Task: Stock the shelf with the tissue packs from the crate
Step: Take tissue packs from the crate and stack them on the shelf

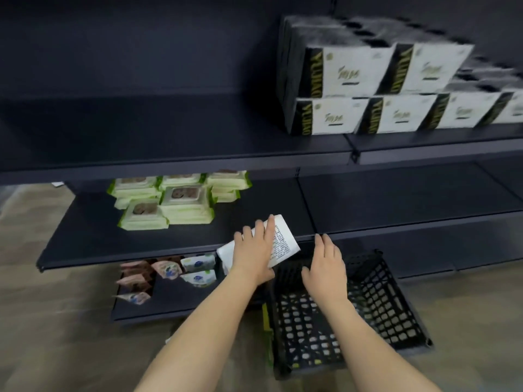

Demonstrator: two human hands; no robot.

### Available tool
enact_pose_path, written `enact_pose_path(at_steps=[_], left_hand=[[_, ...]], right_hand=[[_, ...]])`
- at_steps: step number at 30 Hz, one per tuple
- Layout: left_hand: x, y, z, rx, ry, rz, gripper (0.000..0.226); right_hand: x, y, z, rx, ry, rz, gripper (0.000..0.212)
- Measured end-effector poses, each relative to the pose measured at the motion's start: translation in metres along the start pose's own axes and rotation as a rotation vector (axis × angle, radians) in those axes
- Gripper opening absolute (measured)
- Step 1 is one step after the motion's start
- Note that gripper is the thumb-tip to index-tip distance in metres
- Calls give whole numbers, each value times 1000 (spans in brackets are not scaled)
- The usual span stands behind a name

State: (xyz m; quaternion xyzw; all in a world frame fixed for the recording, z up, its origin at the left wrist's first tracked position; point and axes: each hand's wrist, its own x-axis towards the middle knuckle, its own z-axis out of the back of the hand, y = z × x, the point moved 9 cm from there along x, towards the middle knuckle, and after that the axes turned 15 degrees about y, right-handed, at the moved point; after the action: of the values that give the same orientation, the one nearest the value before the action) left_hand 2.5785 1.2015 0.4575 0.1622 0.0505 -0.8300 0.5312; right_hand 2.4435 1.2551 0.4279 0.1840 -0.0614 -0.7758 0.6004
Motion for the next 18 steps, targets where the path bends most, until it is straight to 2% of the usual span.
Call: enact_pose_path(at_steps=[6, 14, 18], left_hand=[[6, -79, 44, 91, -81, -73, 116], [17, -193, 98, 138, -149, -70, 109], [21, -237, 129, 179, -197, -69, 107]], right_hand=[[6, -67, 73, -52, -95, -5, 77], [9, -166, 151, -160, -110, 67, 75], [12, -213, 190, -204, -152, 76, 83]])
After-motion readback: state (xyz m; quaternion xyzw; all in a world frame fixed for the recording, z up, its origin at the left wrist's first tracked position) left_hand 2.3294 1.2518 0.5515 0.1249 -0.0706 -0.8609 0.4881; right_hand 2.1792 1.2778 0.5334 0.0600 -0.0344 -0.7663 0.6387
